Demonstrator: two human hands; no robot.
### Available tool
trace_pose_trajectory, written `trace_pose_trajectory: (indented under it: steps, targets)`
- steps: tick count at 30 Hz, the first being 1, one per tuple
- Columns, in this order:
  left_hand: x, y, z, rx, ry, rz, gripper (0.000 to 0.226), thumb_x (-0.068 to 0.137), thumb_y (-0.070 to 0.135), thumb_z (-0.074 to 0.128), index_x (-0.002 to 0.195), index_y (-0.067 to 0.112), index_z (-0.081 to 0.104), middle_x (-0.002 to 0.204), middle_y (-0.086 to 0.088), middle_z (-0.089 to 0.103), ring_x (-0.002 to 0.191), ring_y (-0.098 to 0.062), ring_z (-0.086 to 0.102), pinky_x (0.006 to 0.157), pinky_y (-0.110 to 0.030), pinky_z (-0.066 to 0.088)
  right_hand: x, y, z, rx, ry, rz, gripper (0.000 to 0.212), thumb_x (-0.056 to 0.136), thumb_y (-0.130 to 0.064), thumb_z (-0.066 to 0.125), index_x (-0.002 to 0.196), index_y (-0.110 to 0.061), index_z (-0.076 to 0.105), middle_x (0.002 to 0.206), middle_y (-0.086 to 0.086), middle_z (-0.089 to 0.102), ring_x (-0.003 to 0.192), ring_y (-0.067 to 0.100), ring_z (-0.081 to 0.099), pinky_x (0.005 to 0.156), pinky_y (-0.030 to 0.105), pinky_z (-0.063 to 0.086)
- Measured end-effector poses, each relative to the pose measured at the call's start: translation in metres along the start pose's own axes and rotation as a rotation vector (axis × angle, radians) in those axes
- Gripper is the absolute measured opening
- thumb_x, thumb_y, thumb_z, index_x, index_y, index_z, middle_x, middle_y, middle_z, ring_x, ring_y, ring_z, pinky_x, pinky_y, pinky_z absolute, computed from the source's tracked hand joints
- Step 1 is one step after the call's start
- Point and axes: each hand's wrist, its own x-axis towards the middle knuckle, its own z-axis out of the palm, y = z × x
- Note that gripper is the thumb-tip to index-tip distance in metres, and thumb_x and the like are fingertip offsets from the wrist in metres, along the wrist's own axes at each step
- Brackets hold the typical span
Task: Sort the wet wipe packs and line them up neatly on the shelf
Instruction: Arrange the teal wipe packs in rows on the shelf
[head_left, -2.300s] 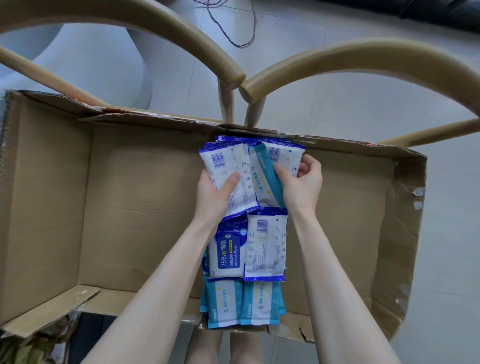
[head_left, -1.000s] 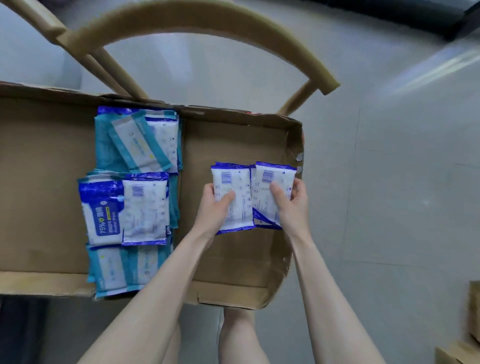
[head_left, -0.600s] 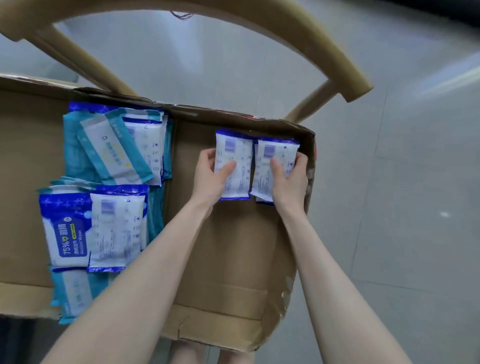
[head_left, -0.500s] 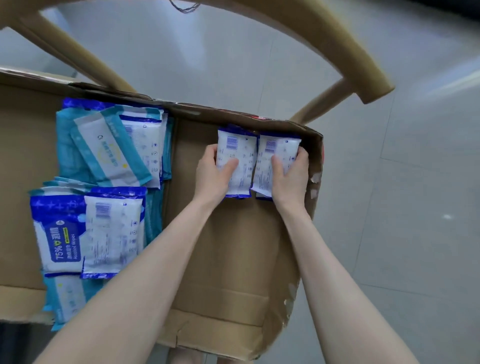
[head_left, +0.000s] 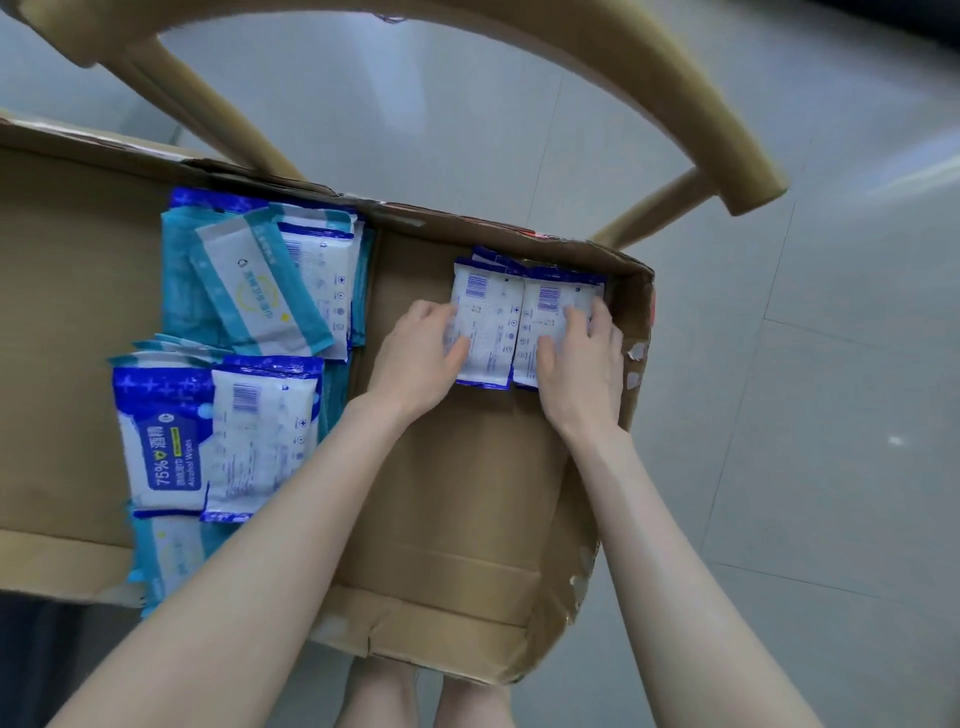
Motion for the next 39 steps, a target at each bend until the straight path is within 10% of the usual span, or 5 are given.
trace_pose_trajectory:
  steps: [15, 30, 39]
  targets:
    - [-0.196, -0.061, -0.089, -0.096, 0.122, 0.019, 0.022, 0.092, 0.014, 0.059, 0.111, 0.006, 0.064, 0.107, -0.009, 0.063, 0.102, -0.024, 0.058, 0.086, -0.028, 0.039, -0.184, -0.087, -0.02, 0.21, -0.001, -0.317, 0.026, 0.088, -0.021, 0.051, 0.102, -0.005, 0.065, 0.102, 0.011, 0.065, 0.088, 0.033, 0.061, 0.077, 0.04, 0.051]
    - [-0.245, -0.239, -0.104, -0.227, -0.026, -0.174, 0.031, 0.091, 0.016, 0.059, 0.121, 0.008, 0.055, 0.118, -0.006, 0.054, 0.103, -0.021, 0.056, 0.089, -0.03, 0.043, -0.295, -0.176, 0.121, 0.395, -0.126, 0.097, 0.021, 0.095, -0.014, 0.053, 0.111, -0.004, 0.062, 0.114, 0.008, 0.062, 0.106, 0.026, 0.055, 0.086, 0.023, 0.036]
    - [-0.218, -0.241, -0.072, -0.299, 0.077, -0.429, 0.058, 0.076, 0.038, 0.074, 0.116, 0.007, 0.046, 0.12, -0.007, 0.043, 0.114, -0.025, 0.046, 0.094, -0.036, 0.039, -0.269, -0.182, 0.153, 0.354, -0.019, 0.308, 0.062, 0.086, -0.027, 0.067, 0.135, 0.0, 0.04, 0.13, 0.015, 0.04, 0.115, 0.031, 0.039, 0.096, 0.03, 0.028]
